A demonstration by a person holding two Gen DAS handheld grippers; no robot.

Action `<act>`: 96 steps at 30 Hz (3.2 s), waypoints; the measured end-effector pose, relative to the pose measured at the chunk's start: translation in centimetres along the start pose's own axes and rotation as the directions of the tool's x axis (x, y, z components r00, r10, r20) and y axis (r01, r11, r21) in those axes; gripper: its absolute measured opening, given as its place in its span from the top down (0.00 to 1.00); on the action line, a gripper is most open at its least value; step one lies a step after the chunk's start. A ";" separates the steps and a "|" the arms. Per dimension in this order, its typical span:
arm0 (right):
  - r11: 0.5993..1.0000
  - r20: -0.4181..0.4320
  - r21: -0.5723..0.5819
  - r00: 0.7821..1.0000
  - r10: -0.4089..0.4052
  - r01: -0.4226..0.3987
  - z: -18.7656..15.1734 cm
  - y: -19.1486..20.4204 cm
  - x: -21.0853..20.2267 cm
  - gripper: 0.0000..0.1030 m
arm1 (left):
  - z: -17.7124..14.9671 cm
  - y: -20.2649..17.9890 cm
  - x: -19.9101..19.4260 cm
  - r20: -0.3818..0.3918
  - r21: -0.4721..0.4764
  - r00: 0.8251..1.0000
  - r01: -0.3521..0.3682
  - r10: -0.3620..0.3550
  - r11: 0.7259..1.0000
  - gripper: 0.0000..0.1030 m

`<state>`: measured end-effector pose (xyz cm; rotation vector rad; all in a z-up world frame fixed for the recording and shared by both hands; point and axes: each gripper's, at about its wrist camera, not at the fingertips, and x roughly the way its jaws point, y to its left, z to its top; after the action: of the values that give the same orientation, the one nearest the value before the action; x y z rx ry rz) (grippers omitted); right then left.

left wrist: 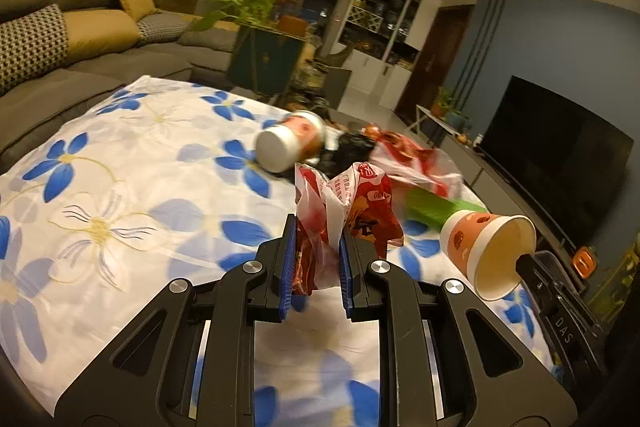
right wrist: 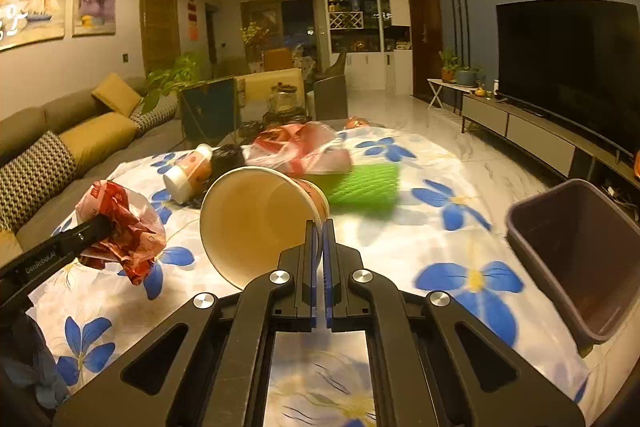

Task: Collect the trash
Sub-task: 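Carry the snack bag and white-and-orange cup over the grey bin with both tools, then open both tools over the grey bin to drop the bag and cup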

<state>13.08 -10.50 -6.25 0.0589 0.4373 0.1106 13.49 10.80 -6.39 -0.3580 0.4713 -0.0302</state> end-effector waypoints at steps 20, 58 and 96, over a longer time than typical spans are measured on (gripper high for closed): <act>0.979 0.108 0.132 0.980 -0.168 0.154 0.6 -10.5 -6.6 0.97 | -1.8 -13.5 0.3 -0.031 0.177 0.981 0.193 -0.191 0.965 0.83; 0.853 0.160 0.328 0.866 -0.473 0.405 0.4 -26.2 -11.9 0.97 | -8.8 -36.2 6.2 -0.185 0.400 0.870 0.491 -0.456 0.774 0.81; 0.874 0.098 0.322 0.905 -0.414 0.365 -0.1 -26.0 -9.2 0.43 | -7.1 -30.2 6.4 -0.080 0.292 0.940 0.341 -0.333 0.894 0.16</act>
<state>7.21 -37.43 -4.57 0.2725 0.2896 -0.3614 17.60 -20.54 -4.65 -0.1338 0.4198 -0.4431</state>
